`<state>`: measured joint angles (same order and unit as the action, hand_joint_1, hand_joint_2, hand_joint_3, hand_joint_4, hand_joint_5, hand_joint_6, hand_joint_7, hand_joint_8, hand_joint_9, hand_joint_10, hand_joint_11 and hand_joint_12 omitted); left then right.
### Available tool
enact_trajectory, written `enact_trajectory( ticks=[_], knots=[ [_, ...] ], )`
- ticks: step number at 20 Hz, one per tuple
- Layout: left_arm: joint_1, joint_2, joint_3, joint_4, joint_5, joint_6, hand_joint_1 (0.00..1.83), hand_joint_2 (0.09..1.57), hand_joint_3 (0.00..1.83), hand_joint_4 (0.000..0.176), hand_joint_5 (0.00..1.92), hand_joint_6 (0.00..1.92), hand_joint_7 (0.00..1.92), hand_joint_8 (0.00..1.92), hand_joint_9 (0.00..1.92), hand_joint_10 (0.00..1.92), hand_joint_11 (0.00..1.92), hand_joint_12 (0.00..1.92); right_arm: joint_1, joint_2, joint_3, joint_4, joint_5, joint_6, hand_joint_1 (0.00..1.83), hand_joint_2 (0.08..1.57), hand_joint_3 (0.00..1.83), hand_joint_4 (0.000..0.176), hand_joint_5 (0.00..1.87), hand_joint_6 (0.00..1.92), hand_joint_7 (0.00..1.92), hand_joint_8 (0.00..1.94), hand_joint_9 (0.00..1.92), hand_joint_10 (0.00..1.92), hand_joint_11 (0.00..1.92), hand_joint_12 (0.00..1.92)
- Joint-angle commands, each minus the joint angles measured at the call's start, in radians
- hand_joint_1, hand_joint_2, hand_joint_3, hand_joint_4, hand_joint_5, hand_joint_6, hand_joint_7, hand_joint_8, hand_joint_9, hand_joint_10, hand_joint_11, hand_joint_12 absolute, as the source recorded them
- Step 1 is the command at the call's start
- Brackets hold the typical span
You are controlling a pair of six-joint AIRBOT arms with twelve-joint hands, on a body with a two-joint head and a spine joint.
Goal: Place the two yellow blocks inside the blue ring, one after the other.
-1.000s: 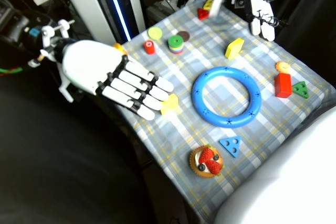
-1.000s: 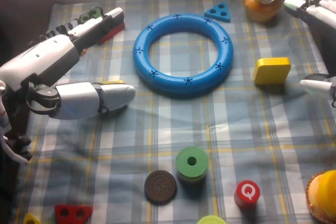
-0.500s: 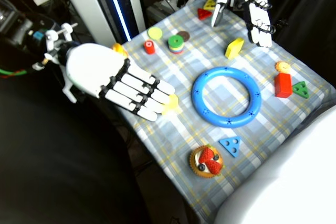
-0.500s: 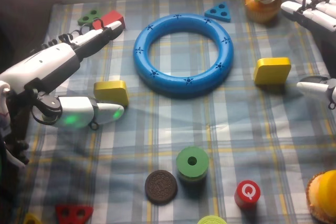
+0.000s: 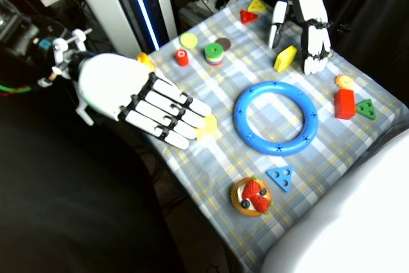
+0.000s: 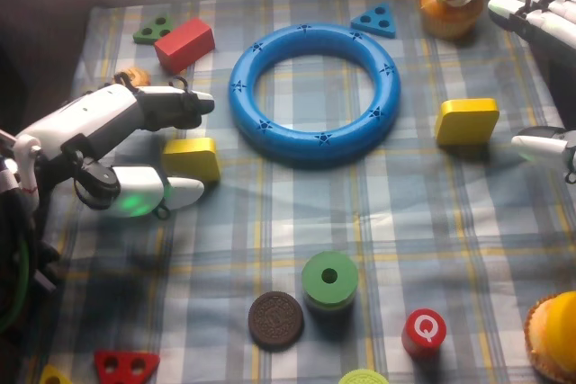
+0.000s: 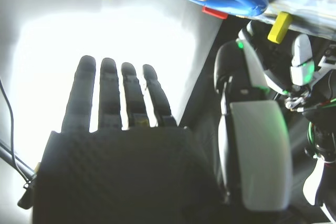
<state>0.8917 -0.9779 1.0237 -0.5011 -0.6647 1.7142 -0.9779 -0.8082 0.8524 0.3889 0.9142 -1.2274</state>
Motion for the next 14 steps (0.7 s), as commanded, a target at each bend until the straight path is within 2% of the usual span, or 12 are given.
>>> enact_trajectory(
  ticks=[1,3,4,5,6,7,8,9,11,12,14],
  knots=[
    [-0.016,-0.007,0.009,0.013,-0.093,-0.002,1.09,1.12,0.0,0.0,0.51,0.02,0.56,0.02,0.39,0.04,0.0,0.91,0.003,0.003,0.004,-0.011,0.12,0.008,0.61,1.19,0.0,0.0,0.0,0.0,0.0,0.0,0.0,0.0,0.01,0.0],
    [-0.019,-0.016,0.017,0.008,-0.086,0.002,1.06,1.13,0.0,0.0,0.61,0.02,0.73,0.04,0.48,0.11,0.0,0.98,0.002,0.003,0.004,-0.01,0.12,0.009,0.62,1.2,0.0,0.0,0.0,0.0,0.0,0.0,0.0,0.0,0.01,0.01],
    [-0.023,-0.021,0.02,0.007,-0.08,0.01,1.11,1.12,0.0,0.0,0.74,0.03,0.86,0.05,0.46,0.4,0.0,1.21,0.002,0.003,0.004,-0.01,0.12,0.01,0.62,1.2,0.0,0.0,0.0,0.0,0.0,0.0,0.0,0.0,0.01,0.01],
    [-0.035,-0.03,0.025,-0.01,-0.061,0.056,1.2,1.15,0.0,0.0,0.82,0.82,0.93,0.97,0.43,0.87,0.0,1.57,0.002,0.004,0.004,-0.01,0.121,0.012,0.61,1.21,0.01,0.0,0.0,0.0,0.0,0.0,0.0,0.0,0.0,0.0],
    [-0.042,-0.034,0.027,-0.024,-0.049,0.091,1.24,1.15,0.0,0.0,0.87,0.89,0.93,1.24,0.48,1.18,0.0,1.81,0.002,0.005,0.004,-0.01,0.122,0.014,0.61,1.21,0.01,0.0,0.0,0.0,0.0,0.0,0.0,0.0,0.0,0.0],
    [-0.049,-0.038,0.028,-0.034,-0.04,0.123,1.24,1.15,0.0,0.0,0.94,0.81,0.9,1.36,0.51,1.36,0.0,1.9,0.001,0.005,0.004,-0.01,0.124,0.015,0.62,1.21,0.0,0.0,0.0,0.0,0.0,0.0,0.0,0.0,0.0,0.0],
    [-0.052,-0.039,0.027,-0.037,-0.043,0.13,1.25,1.15,0.0,0.0,0.96,0.76,0.91,1.38,0.56,1.45,0.0,1.92,0.001,0.005,0.004,-0.01,0.125,0.016,0.62,1.21,0.0,0.0,0.0,0.0,0.0,0.0,0.0,0.0,0.0,0.0],
    [-0.054,-0.038,0.026,-0.037,-0.048,0.13,1.25,1.14,0.0,0.0,0.95,0.81,0.94,1.32,0.56,1.37,0.0,1.92,0.0,0.005,0.004,-0.01,0.125,0.018,0.6,1.21,0.01,0.0,0.0,0.0,0.0,0.0,0.0,0.0,0.0,0.0],
    [-0.066,-0.026,0.015,-0.02,-0.068,0.13,1.24,1.17,0.0,0.0,0.91,0.82,0.87,1.45,0.55,1.64,0.03,1.92,-0.003,0.006,0.004,-0.01,0.127,0.022,0.58,1.22,0.01,0.0,0.0,0.0,0.0,0.0,0.0,0.0,0.0,0.0],
    [-0.076,-0.012,-0.001,-0.002,-0.096,0.13,1.23,1.19,0.0,0.0,0.87,0.88,0.83,1.52,0.52,1.71,0.01,1.92,-0.004,0.008,0.004,-0.01,0.129,0.026,0.58,1.22,0.01,0.0,0.0,0.0,0.0,0.0,0.0,0.0,0.0,0.0],
    [-0.086,0.001,-0.014,0.013,-0.118,0.13,1.23,1.2,0.0,0.0,0.86,0.9,0.82,1.52,0.51,1.68,0.0,1.92,-0.005,0.009,0.003,-0.01,0.131,0.027,0.59,1.22,0.01,0.0,0.0,0.0,0.0,0.0,0.0,0.0,0.0,0.0]
  ],
)
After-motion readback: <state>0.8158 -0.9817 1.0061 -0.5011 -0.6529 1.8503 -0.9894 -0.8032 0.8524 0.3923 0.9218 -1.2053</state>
